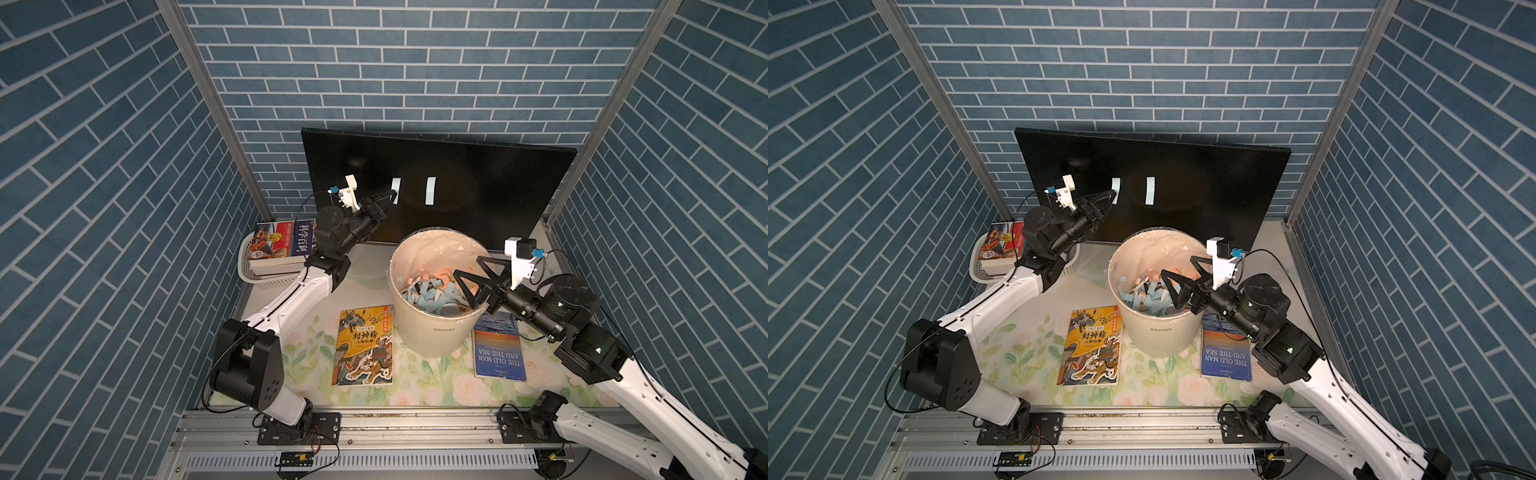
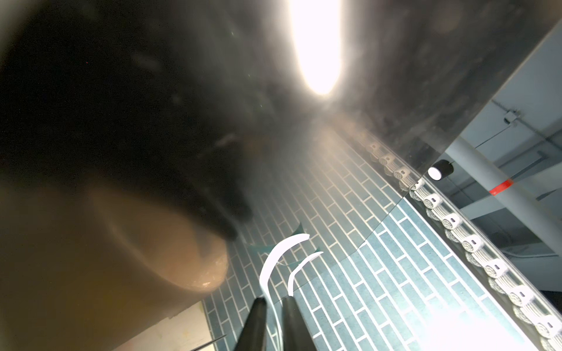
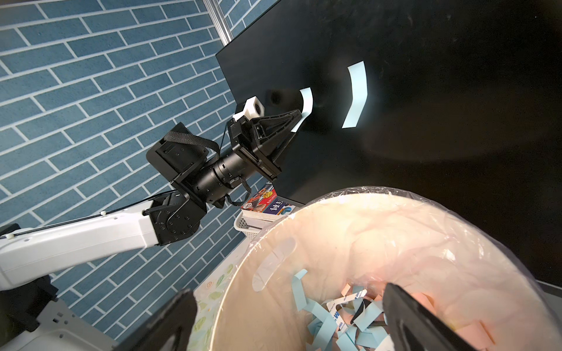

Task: Remove the sticky note from the monitor
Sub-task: Tear off the sticky note from the monitor.

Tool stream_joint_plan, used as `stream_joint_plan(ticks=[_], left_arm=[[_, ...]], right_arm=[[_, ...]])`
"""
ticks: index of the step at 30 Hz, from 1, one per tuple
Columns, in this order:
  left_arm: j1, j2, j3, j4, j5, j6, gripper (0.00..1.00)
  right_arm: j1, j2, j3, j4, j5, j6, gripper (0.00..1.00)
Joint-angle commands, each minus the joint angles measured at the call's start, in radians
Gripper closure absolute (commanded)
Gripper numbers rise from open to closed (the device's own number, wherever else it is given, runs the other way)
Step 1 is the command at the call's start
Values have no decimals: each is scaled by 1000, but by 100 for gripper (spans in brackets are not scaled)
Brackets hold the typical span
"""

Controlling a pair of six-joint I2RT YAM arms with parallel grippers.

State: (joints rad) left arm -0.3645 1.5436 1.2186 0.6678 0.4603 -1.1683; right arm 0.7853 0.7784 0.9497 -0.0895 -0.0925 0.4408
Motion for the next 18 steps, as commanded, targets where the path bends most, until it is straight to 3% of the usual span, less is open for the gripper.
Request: stream_joint_plan(ticks=[1,18], left_arm=[[6,-12,-5,25,16,18,99],[2,-154,-135,60,30,33,100]], right_arm=[[-1,-19,-14,30,5,14,0],[-1,-31,-25,44,11,28,0]])
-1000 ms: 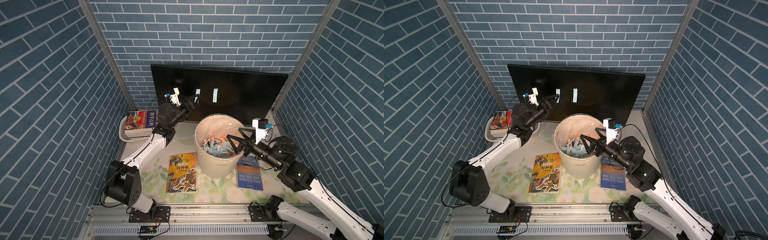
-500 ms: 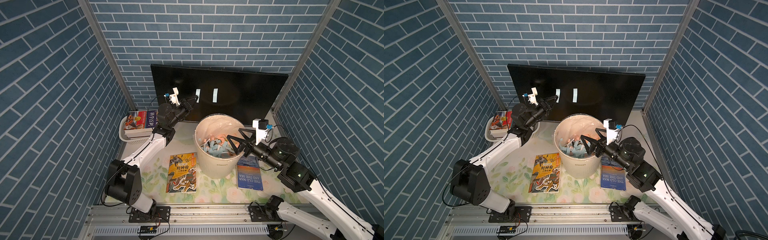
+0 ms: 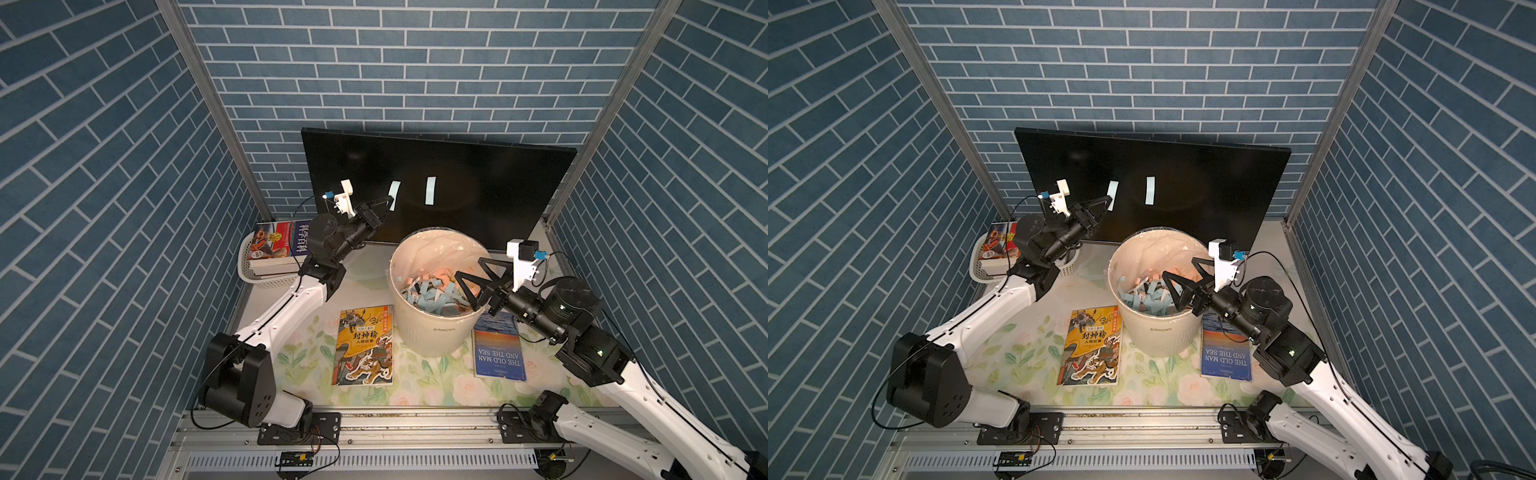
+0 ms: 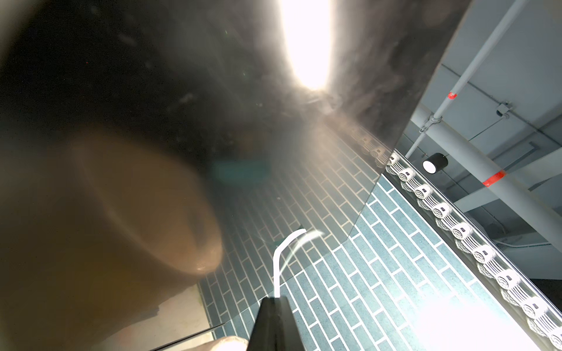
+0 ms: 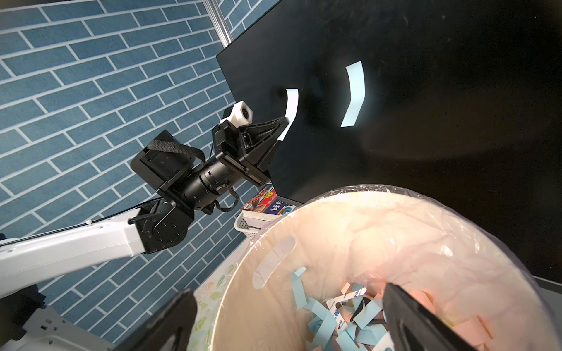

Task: Remove the sticky note from the monitor
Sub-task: Tear off the sticky note from the monitor, then place the sticky note in the trash bin.

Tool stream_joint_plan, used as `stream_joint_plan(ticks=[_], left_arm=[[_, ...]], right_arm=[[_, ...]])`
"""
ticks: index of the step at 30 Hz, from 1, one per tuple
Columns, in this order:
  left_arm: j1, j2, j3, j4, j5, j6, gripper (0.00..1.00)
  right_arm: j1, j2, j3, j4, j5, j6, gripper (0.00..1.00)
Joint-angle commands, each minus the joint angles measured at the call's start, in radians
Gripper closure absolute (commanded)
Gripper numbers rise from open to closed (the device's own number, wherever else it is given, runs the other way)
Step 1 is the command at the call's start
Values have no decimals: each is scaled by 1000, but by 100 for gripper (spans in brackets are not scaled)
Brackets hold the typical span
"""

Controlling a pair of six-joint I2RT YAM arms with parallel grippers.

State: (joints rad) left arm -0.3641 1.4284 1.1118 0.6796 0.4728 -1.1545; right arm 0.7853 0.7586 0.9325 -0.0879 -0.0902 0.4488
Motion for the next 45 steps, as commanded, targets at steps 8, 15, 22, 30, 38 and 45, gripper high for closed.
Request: stream_joint_plan(ticks=[8,15,22,30,38,45], left_arm=[[-49,-124,-70,-22,50,92,100],[-149,-192,-64,-208,30,256,100],[-266,-196,3,-436,1,441,85],[-342,-203,19,-547,-44,544,60],[-379,-205,14,-557,-39,565,54],[-394,-200,22,-547,-5,567,53]], right_arm=[[-1,1,1,46,9,32,0],[-2,-5,8,37,45,34,0],[-2,-2,28,22,52,28,0],[-3,-4,35,15,67,24,0],[-1,33,51,-9,96,11,0],[-1,143,113,-66,164,-17,0]])
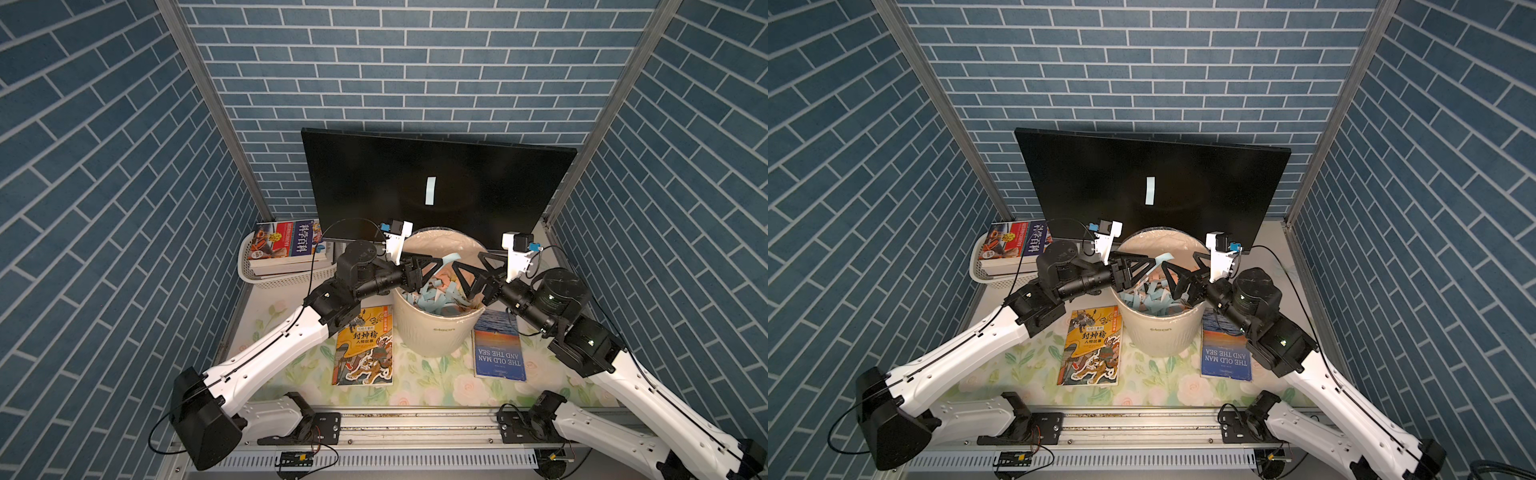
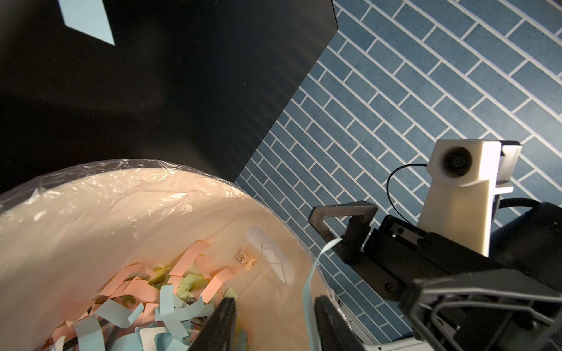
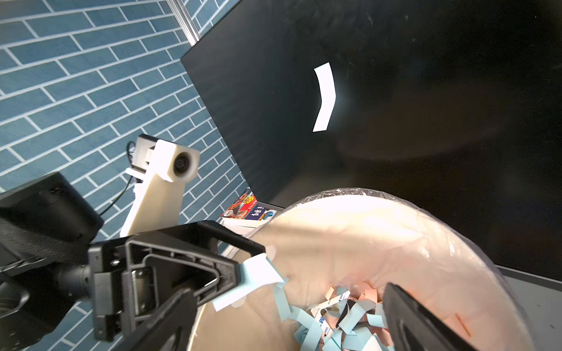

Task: Remove the sticky note from the monitor
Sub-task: Place the sticky note in the trash bin.

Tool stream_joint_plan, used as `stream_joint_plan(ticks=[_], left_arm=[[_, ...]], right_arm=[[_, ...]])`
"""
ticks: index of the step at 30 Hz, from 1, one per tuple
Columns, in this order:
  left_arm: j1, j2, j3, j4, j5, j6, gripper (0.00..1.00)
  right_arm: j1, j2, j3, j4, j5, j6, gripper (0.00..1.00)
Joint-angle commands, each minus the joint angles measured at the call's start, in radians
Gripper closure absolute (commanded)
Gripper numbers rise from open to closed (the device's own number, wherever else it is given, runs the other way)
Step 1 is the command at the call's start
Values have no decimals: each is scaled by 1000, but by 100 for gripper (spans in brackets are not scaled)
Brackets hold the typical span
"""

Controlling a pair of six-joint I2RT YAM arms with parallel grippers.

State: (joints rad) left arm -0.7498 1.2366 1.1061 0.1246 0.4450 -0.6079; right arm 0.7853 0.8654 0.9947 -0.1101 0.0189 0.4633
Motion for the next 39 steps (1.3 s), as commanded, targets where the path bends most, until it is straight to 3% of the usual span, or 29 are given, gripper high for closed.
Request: stream_joint_plan(ticks=[1,13,27,33,39], left_arm=[[-9,-9,26,10,27,20,52],[-10,-20,24,14,42,32,48],[-8,-34,51,-11,-81,69,40],[-7,-101,21,-7,-172,85,28],[-2,-199,-20,-22,-274,103,6]], right_arm=[[-1,52,63,-57,78,-36,0],[-1,165,100,-172,271,-87,0],[-3,123,120,-121,201,-100,0],[-9,133,140,-65,136,-87,1],[-53,195,186,6,24,-29,4]])
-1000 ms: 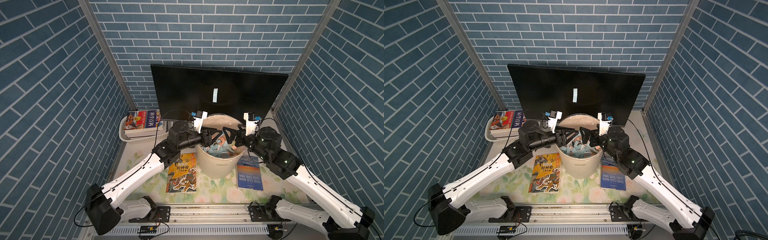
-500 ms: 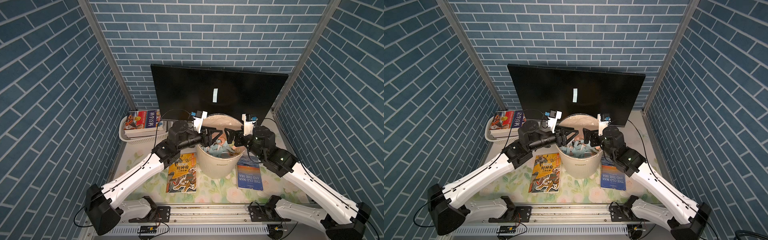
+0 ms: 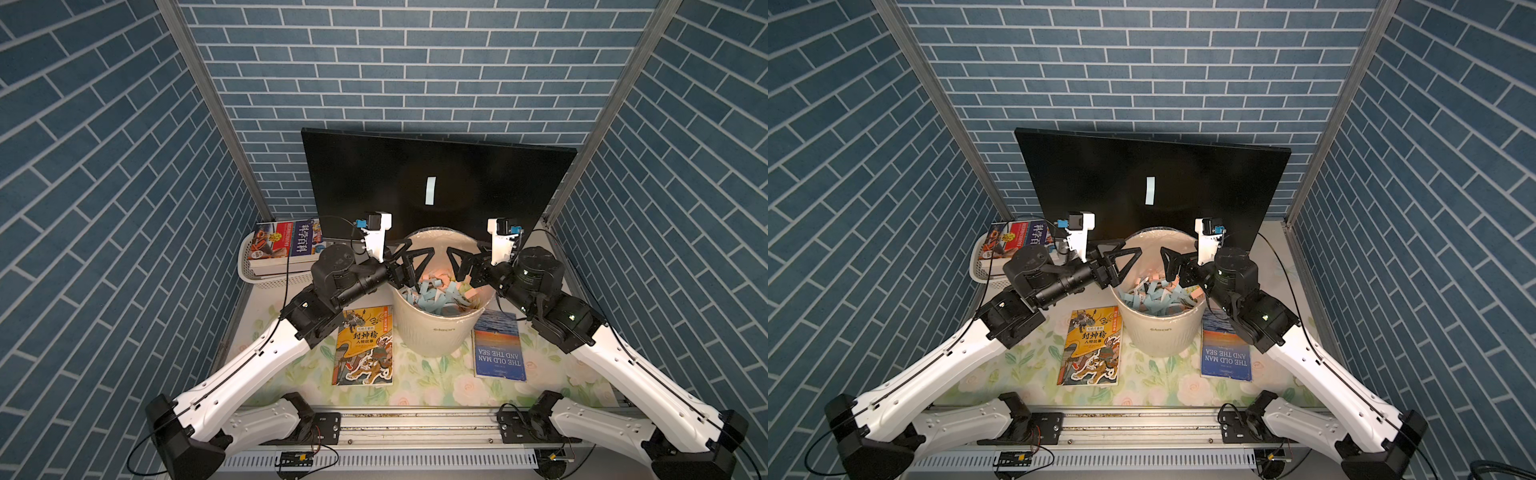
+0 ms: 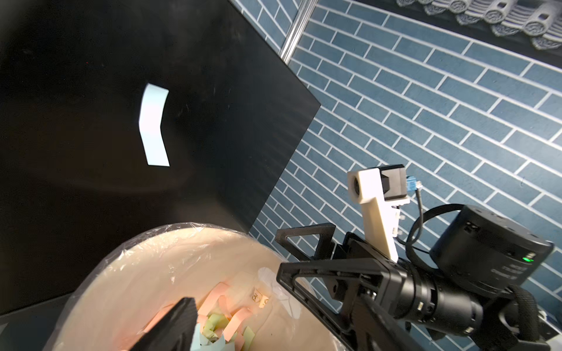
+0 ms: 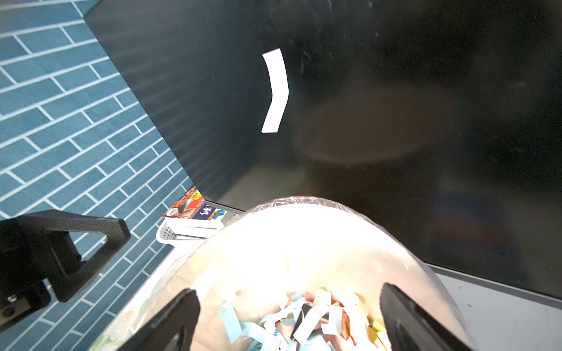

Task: Remove the sticky note from the monitor
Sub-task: Place the sticky note in the trash bin, then tear off the sticky note from the monitor.

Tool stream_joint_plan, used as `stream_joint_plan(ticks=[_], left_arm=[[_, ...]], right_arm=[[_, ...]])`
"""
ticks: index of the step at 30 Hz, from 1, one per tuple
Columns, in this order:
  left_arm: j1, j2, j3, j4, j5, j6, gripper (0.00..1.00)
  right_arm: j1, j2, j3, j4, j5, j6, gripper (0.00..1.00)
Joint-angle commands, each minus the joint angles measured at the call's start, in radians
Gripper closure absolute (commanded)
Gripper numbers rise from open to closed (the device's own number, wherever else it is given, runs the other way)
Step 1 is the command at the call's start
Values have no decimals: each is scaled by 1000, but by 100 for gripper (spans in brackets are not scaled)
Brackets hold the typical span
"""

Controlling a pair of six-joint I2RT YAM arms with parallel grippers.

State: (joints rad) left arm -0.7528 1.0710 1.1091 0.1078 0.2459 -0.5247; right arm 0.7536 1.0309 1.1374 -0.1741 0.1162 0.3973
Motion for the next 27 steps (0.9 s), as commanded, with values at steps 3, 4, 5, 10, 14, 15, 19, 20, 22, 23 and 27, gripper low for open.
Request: stream_joint_plan(ticks=[3,4,5,10,14,15,19,20,22,23,27], left_arm=[[2,-77,-41,-27,-112,24,0],[3,-91,-47,-37,-121,27,0],[3,-103,-51,-46,-131,30,0],[4,-172,-78,-101,-181,45,0],[4,-235,-108,-142,-214,55,0],[4,-249,-112,-156,-223,59,0],[4,-295,-126,-208,-248,75,0],[4,-309,-130,-218,-254,81,0],[4,-336,-137,-242,-271,88,0],[3,-348,-139,-254,-279,93,0],[4,-406,-151,-295,-312,100,0]], right_arm=[[-54,75,72,117,-141,79,6],[-65,90,81,131,-165,95,7],[-75,107,88,147,-184,109,8],[-112,181,118,227,-284,181,14],[-134,250,151,278,-344,229,20],[-136,266,159,282,-351,236,21],[-149,328,194,315,-384,265,25],[-150,344,207,319,-391,269,25],[-156,376,229,324,-400,277,27],[-158,391,241,330,-404,281,28],[-169,448,289,353,-433,304,36]])
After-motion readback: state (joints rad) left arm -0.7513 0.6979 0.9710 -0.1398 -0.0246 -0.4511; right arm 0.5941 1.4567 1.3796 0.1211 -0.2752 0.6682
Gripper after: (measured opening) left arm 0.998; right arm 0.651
